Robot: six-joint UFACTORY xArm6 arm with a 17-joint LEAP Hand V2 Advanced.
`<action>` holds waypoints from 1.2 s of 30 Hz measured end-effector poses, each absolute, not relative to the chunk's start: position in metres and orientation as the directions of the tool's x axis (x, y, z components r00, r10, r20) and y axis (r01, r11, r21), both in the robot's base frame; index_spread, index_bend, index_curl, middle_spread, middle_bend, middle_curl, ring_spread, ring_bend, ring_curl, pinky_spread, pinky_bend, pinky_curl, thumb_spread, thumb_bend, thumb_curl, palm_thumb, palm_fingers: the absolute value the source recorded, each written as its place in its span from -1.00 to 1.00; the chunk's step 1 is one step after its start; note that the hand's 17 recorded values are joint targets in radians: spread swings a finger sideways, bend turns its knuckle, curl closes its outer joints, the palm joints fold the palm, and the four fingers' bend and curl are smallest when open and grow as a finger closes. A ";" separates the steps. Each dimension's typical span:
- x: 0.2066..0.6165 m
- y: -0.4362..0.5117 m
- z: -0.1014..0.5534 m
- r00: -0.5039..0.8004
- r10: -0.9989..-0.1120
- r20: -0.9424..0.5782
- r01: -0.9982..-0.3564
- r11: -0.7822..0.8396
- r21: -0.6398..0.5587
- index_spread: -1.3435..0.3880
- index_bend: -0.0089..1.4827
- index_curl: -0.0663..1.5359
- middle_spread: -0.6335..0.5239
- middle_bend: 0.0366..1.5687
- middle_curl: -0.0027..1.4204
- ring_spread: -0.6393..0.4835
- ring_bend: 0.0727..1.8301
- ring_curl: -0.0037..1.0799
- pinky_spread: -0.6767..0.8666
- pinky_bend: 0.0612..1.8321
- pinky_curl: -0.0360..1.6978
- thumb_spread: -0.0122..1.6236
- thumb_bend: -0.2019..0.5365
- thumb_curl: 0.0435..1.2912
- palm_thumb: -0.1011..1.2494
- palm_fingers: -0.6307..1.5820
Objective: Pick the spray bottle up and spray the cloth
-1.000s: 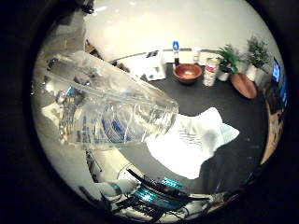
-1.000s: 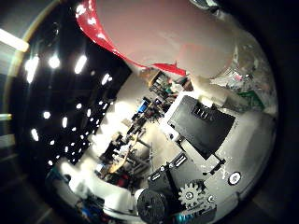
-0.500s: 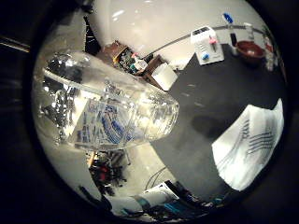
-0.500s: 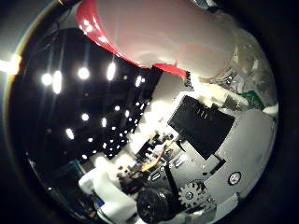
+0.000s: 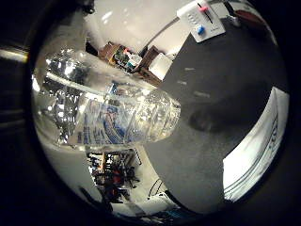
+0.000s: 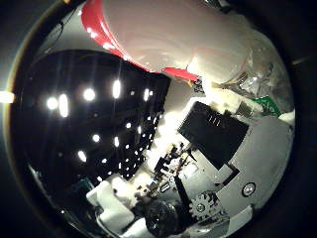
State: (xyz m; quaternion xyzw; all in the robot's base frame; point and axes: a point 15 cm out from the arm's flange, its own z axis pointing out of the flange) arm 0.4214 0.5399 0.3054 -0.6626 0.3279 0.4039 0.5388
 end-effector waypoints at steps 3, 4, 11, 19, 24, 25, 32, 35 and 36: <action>0.423 0.542 0.282 0.438 -0.016 -0.899 -0.879 -0.215 -0.425 0.23 0.60 -0.09 -0.24 0.69 0.08 -0.26 0.50 0.27 -0.51 0.42 -0.19 -0.43 -0.51 0.58 0.64 0.64; 0.422 0.543 0.278 0.436 -0.018 -0.900 -0.880 -0.219 -0.422 0.23 0.60 -0.09 -0.24 0.69 0.08 -0.26 0.50 0.27 -0.52 0.42 -0.19 -0.44 -0.51 0.58 0.64 0.64; 0.418 0.546 0.273 0.418 -0.033 -0.908 -0.888 -0.224 -0.401 0.21 0.50 -0.10 -0.24 0.65 0.05 -0.28 0.46 0.23 -0.57 0.39 -0.22 -0.41 -0.56 0.51 0.49 0.61; 0.404 0.551 0.275 0.443 -0.058 -0.895 -0.863 -0.297 -0.408 -0.02 -0.24 -0.23 -0.37 0.14 -0.14 -0.27 0.15 -0.05 -0.48 0.24 -0.34 -0.08 -0.56 0.17 0.23 -0.05; 0.389 0.550 0.269 0.495 -0.139 -0.858 -0.809 -0.432 -0.398 0.04 -0.25 -0.30 -0.05 -0.31 -0.36 0.42 -0.22 -0.34 0.33 0.20 -0.42 0.18 -0.55 -0.04 0.02 -0.39; 0.387 0.550 0.267 0.506 -0.153 -0.849 -0.798 -0.455 -0.395 0.06 -0.29 -0.33 0.01 -0.38 -0.40 0.50 -0.29 -0.40 0.44 0.17 -0.45 0.20 -0.56 -0.08 -0.01 -0.44; 0.387 0.545 0.285 0.542 -0.167 -0.823 -0.775 -0.477 -0.414 0.13 -0.46 -0.43 0.13 -0.61 -0.51 0.66 -0.53 -0.56 0.68 -0.06 -0.61 0.21 -0.54 -0.23 -0.06 -0.40; 0.388 0.539 0.290 0.562 -0.179 -0.807 -0.763 -0.490 -0.422 0.12 -0.52 -0.45 0.14 -0.67 -0.53 0.67 -0.59 -0.59 0.69 -0.12 -0.65 0.21 -0.53 -0.25 -0.06 -0.37; 0.388 0.537 0.291 0.569 -0.186 -0.801 -0.758 -0.497 -0.423 0.12 -0.54 -0.46 0.14 -0.69 -0.53 0.67 -0.61 -0.60 0.70 -0.13 -0.66 0.21 -0.53 -0.26 -0.05 -0.36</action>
